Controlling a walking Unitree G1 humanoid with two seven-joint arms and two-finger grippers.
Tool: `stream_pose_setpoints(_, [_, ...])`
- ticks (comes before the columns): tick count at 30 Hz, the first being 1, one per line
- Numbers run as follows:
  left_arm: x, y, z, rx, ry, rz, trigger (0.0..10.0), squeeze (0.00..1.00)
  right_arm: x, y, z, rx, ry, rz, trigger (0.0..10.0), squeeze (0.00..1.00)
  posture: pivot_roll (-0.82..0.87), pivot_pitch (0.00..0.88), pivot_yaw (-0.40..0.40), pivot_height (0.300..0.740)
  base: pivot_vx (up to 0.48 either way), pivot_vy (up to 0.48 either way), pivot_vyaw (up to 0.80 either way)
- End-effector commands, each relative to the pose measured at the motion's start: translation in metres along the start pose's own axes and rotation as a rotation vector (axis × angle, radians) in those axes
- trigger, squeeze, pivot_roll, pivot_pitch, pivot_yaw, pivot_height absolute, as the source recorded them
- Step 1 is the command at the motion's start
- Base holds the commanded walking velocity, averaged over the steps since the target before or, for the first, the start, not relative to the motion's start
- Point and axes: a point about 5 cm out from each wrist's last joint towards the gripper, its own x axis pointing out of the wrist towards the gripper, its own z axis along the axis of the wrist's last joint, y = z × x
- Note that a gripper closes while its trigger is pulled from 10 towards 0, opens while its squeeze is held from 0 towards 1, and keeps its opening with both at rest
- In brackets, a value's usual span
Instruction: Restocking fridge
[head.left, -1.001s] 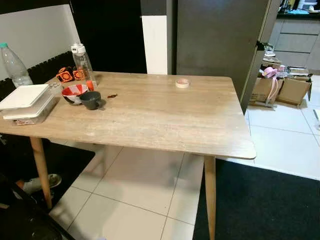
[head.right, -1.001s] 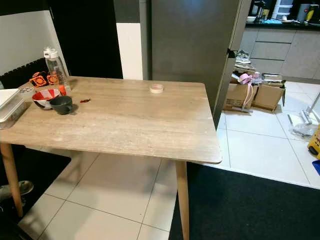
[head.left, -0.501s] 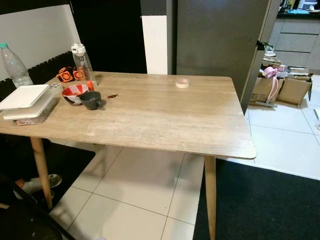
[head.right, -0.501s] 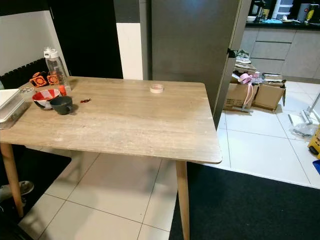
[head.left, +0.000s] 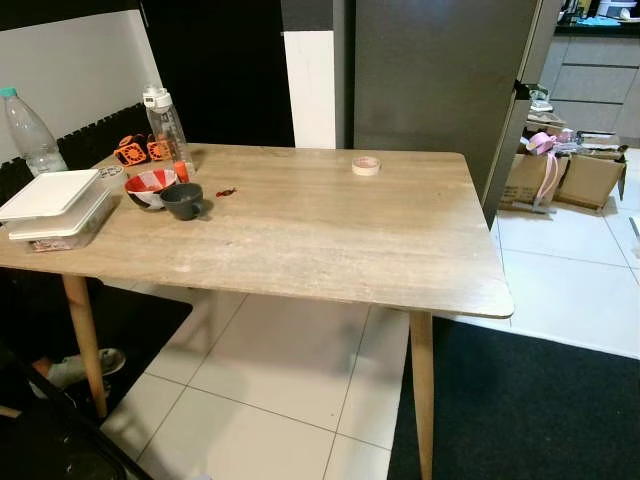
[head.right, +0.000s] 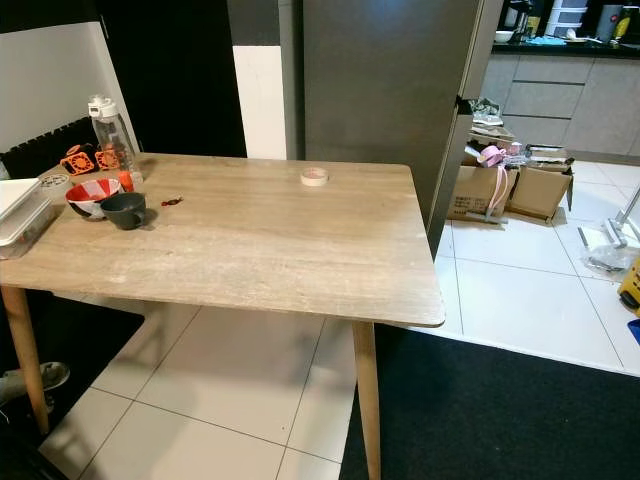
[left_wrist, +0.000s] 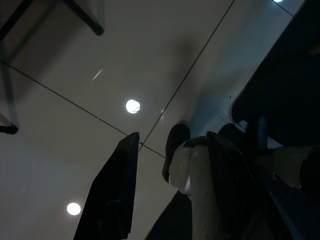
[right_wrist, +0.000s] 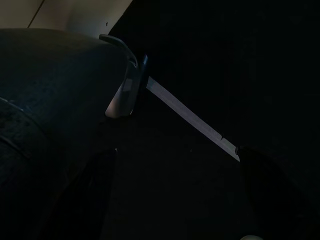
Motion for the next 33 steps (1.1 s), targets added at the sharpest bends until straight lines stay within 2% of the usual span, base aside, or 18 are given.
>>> stream_pose_setpoints(1, [-0.001,0.01,0.003,-0.004,-0.001,0.028,10.0,0.0,0.0,0.0,0.003,-0.001,-0.009,0.001,10.0,0.0,-0.04,0.0,0.025,0.74,0.0,0.0,0.0])
stream_pose_setpoints(5, [-0.001,0.012,0.004,-0.003,-0.003,0.031,10.0,0.0,0.0,-0.001,0.004,-0.004,-0.013,0.004,10.0,0.0,-0.04,0.0,0.032,0.74,0.0,0.0,0.0])
stream_pose_setpoints(12, [-0.004,0.024,0.001,-0.017,0.002,0.061,10.0,0.0,0.0,-0.002,0.004,0.014,-0.014,0.004,10.0,0.0,-0.03,0.0,0.03,0.74,0.0,0.0,0.74])
stream_pose_setpoints(26, [-0.003,0.013,-0.005,-0.036,0.01,0.032,10.0,0.0,0.0,-0.003,0.002,0.01,-0.013,0.003,10.0,0.0,-0.05,0.0,0.019,0.74,0.0,0.0,0.79])
stream_pose_setpoints(33, [-0.004,0.016,-0.005,-0.033,0.01,0.04,10.0,0.0,0.0,-0.001,0.002,0.011,-0.013,0.005,10.0,0.0,-0.05,0.0,0.021,0.74,0.0,0.0,0.78])
